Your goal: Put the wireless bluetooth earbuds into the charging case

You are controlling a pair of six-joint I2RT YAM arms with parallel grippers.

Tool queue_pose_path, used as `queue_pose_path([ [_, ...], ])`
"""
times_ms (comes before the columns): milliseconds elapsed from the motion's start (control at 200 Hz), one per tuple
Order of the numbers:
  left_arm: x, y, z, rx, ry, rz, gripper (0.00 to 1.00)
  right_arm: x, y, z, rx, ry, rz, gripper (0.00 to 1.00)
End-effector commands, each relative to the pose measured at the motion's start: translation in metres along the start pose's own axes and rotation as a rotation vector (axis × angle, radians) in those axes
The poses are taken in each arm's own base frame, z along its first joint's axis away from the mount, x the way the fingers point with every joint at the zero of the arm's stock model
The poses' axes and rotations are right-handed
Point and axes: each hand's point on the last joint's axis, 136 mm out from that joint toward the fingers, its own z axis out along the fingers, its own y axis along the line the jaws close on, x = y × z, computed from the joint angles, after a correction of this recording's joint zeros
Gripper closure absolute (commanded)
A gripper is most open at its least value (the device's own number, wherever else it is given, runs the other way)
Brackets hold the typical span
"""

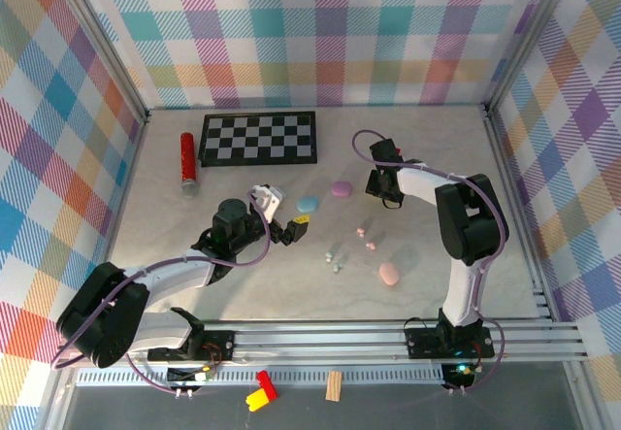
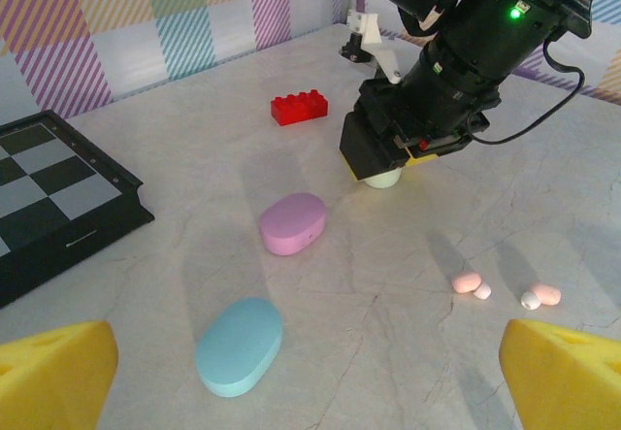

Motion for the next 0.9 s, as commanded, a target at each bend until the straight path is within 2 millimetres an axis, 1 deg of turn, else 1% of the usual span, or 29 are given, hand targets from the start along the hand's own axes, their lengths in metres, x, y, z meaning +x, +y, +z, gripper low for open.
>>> queue_pose_path([
  [0,-0.020,-0.002,0.003,0.001,-0.056,0.034,0.00,0.010,0.004,-0.004,-0.005,0.046,-0.006,0.58],
  [105,-0.022,-0.002,0.004,0.004,-0.060,0.033,0.00,0.009,0.006,-0.008,-0.012,0.048,-0.004,0.61],
  [230,-0.023,-0.002,0.004,0.003,-0.058,0.026,0.00,0.006,0.012,-0.017,-0.054,0.028,-0.041,0.64],
  [320,-0.024,-0.002,0.004,0.005,-0.043,0.004,0.00,0.006,0.021,-0.026,-0.119,0.017,-0.130,0.64],
  [390,-0.026,-0.002,0.003,0.013,-0.035,-0.017,0.00,0.010,0.034,-0.039,-0.198,0.006,-0.236,0.63],
  [455,-0.029,-0.004,0.001,0.041,-0.024,-0.033,0.00,0.015,0.050,-0.056,-0.292,-0.017,-0.357,0.64],
  [510,-0.030,-0.007,-0.001,0.067,-0.007,-0.038,0.00,0.024,0.063,-0.073,-0.380,-0.035,-0.458,0.66],
  [575,-0.030,-0.008,-0.005,0.095,0.019,-0.042,0.00,0.034,0.079,-0.097,-0.500,-0.056,-0.555,0.68],
  [620,-0.031,-0.007,-0.008,0.112,0.025,-0.050,0.00,0.042,0.089,-0.115,-0.595,-0.062,-0.619,0.66],
  [685,-0.035,-0.007,-0.015,0.135,0.023,-0.060,0.00,0.054,0.098,-0.138,-0.687,-0.060,-0.687,0.66],
  [725,-0.038,-0.009,-0.018,0.159,0.019,-0.062,0.00,0.057,0.102,-0.152,-0.738,-0.063,-0.715,0.68],
  [735,-0.038,-0.009,-0.019,0.167,0.021,-0.064,0.00,0.058,0.103,-0.155,-0.751,-0.062,-0.721,0.68],
  [755,-0.039,-0.011,-0.021,0.185,0.023,-0.061,0.00,0.060,0.105,-0.162,-0.782,-0.062,-0.735,0.75],
  [770,-0.039,-0.012,-0.022,0.199,0.029,-0.061,0.00,0.062,0.107,-0.168,-0.806,-0.059,-0.742,0.76],
  [840,-0.038,-0.016,-0.024,0.259,0.062,-0.047,0.00,0.067,0.115,-0.192,-0.908,-0.077,-0.806,0.72],
  [895,-0.039,-0.018,-0.025,0.291,0.079,-0.037,0.00,0.069,0.119,-0.210,-0.965,-0.087,-0.839,0.71],
])
